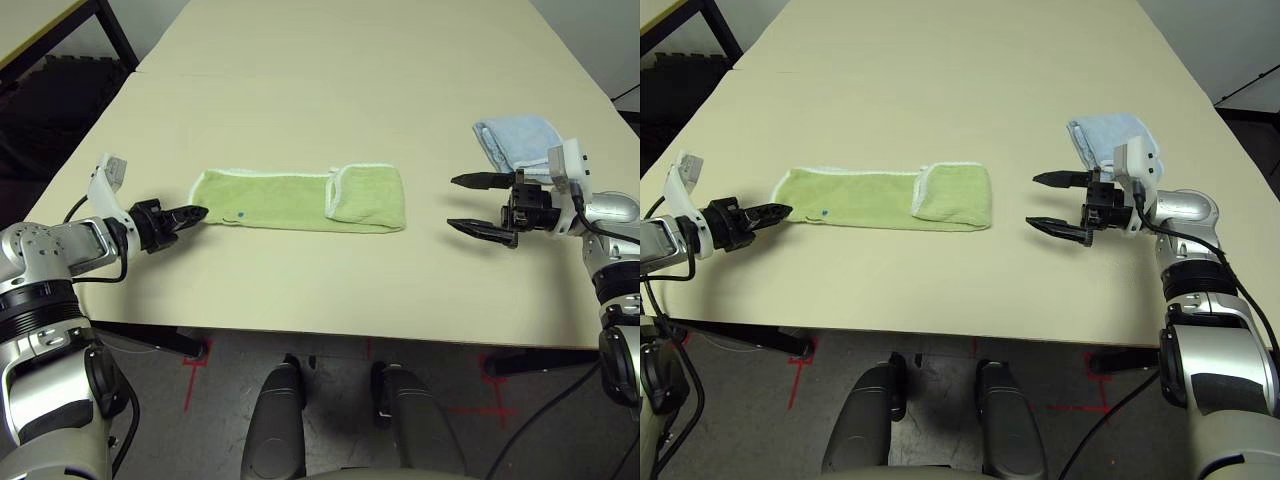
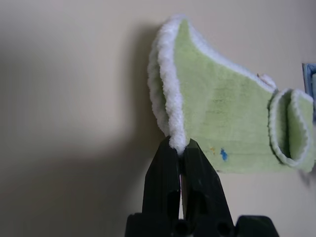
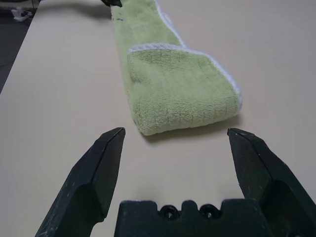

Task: Fold the towel and set it aside.

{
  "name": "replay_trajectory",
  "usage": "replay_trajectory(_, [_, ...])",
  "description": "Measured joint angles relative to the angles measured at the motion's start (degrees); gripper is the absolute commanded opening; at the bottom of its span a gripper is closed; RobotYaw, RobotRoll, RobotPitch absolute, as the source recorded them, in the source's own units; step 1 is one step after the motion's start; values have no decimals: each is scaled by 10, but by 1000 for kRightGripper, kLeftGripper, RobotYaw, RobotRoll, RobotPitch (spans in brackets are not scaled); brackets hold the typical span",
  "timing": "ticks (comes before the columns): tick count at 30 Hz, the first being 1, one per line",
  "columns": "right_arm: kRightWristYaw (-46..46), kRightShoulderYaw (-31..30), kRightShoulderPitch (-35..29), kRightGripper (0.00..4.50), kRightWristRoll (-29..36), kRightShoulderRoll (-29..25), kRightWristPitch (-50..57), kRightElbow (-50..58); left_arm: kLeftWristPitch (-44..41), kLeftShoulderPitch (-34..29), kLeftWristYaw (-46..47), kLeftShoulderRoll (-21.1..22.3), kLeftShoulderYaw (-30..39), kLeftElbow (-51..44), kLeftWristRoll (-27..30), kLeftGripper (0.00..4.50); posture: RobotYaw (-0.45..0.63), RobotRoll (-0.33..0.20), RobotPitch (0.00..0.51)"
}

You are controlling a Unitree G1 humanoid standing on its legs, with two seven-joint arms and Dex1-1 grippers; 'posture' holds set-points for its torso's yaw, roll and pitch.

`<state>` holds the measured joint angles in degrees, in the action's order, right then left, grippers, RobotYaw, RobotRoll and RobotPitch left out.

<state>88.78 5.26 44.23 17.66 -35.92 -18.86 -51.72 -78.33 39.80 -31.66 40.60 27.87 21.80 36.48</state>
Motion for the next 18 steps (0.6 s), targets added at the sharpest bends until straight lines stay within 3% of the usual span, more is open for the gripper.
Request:
replay_trajectory(8, [0, 0, 0, 4500, -2, 1, 1, 1, -30, 96, -36, -6, -33, -43, 43, 16, 64, 0, 179])
replay_trajectory(18, [-2, 0, -1, 4500, -7, 4, 1, 1, -113, 154, -34, -119, -48, -120, 109, 16, 56, 0, 179])
